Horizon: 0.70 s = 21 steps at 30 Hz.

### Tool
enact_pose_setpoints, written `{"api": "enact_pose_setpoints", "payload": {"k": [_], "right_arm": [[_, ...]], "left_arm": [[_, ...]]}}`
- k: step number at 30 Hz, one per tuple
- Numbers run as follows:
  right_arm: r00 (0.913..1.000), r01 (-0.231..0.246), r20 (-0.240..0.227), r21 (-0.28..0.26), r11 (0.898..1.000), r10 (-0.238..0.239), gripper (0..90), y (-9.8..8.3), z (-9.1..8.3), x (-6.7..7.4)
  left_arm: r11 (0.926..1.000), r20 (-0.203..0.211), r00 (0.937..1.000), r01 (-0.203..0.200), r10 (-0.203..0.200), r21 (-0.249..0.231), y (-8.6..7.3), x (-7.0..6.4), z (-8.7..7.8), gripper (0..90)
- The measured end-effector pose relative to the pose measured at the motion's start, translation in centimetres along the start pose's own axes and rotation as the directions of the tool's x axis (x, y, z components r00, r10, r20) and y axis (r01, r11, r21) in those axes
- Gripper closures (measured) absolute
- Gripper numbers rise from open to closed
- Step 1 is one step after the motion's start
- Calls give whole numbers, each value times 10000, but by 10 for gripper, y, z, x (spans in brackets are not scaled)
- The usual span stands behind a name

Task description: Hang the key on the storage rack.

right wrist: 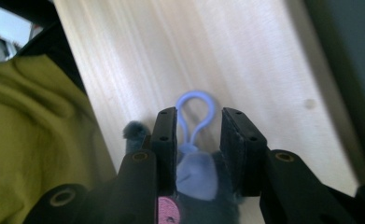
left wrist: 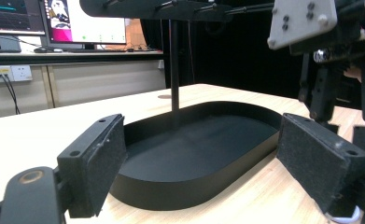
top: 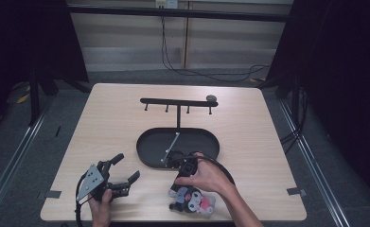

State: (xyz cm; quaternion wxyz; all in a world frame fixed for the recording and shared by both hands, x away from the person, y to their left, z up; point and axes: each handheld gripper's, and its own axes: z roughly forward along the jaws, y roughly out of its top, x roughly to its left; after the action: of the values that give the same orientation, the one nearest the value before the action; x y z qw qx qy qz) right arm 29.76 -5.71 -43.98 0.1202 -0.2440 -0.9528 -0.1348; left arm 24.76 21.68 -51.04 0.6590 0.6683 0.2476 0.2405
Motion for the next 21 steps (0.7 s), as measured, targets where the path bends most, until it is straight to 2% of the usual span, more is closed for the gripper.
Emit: {"api": "enact_pose_setpoints", "payload": {"k": [1, 7, 11, 16, 21], "right_arm": [[10000, 22, 29, 212, 9998, -23, 679, 1, 3, 0], [10000, 46, -54, 540, 9985, -43, 672, 3, 12, -2], [9999, 9, -139, 1006, 9949, 5, 657, 4, 22, -5], [10000, 31, -87, 1243, 9922, -21, 663, 4, 28, -5], [9998, 175, -38, 1400, 9900, -171, 749, 5, 31, -4]], "left_arm": [[10000, -2, 10000, 2, -2, -1, 0, 0, 0, 155], [10000, -3, 10000, 1, -1, 6, 0, 0, 0, 155], [10000, -11, 10000, 0, 0, 16, 0, 0, 0, 155], [10000, 1, 10000, -4, 4, -1, 0, 0, 0, 155], [10000, 0, 10000, -5, 5, 0, 0, 0, 0, 155]]}}
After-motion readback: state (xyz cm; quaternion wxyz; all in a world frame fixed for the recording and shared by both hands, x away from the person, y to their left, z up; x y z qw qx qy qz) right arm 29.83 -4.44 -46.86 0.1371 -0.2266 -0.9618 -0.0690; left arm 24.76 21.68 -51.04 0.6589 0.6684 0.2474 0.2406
